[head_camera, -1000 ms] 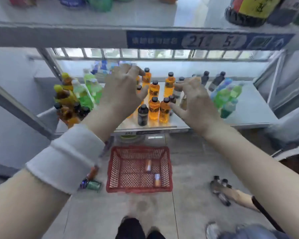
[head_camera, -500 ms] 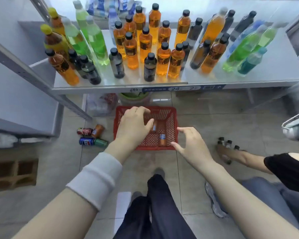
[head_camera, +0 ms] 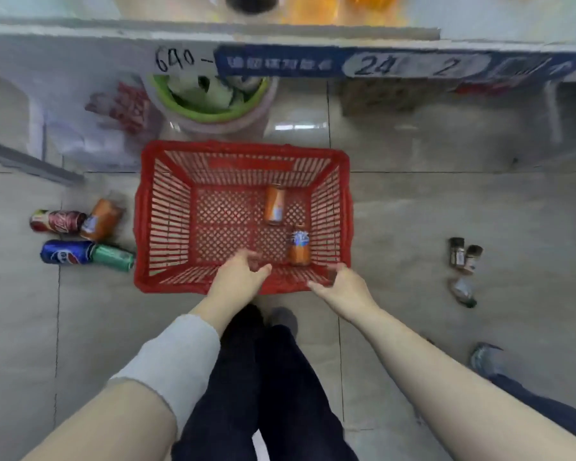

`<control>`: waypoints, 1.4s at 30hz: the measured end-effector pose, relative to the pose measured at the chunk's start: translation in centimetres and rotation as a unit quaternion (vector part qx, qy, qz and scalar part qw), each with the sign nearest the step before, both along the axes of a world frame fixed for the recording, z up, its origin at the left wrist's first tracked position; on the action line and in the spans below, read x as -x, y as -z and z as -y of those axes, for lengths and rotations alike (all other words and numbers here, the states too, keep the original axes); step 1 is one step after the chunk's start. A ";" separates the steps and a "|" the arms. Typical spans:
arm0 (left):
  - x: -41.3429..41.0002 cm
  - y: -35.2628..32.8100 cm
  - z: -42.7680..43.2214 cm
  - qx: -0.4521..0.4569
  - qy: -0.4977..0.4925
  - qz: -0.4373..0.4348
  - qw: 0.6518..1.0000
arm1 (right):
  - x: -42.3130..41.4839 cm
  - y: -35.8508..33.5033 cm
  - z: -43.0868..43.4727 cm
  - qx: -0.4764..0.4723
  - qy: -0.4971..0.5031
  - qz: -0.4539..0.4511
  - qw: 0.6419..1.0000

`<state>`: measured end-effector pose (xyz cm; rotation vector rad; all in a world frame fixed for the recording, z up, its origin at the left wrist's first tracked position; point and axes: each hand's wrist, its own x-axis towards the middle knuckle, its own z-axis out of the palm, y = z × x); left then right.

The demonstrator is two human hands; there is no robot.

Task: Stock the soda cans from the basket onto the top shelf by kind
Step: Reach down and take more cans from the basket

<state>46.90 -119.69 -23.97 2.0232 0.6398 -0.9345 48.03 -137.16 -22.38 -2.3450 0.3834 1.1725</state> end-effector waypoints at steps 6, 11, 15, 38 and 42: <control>-7.6 20.1 0.5 -0.008 0.021 0.033 0.999 | -5.1 20.3 -1.3 0.055 -0.055 -0.037 0.996; -12.7 32.9 2.0 -0.031 -0.001 0.081 0.996 | -6.0 32.2 -2.4 0.163 -0.185 -0.033 0.969; -14.5 33.8 3.8 -0.095 -0.034 0.064 0.993 | -7.4 34.8 -2.1 0.168 -0.153 -0.010 0.974; -4.2 -5.1 -3.2 0.373 -0.336 0.010 0.865 | -3.4 -2.3 1.0 -0.266 0.269 0.003 0.926; -1.8 -19.7 -2.6 0.448 -0.332 0.010 0.830 | -2.3 -17.2 1.5 -0.348 0.280 0.002 0.895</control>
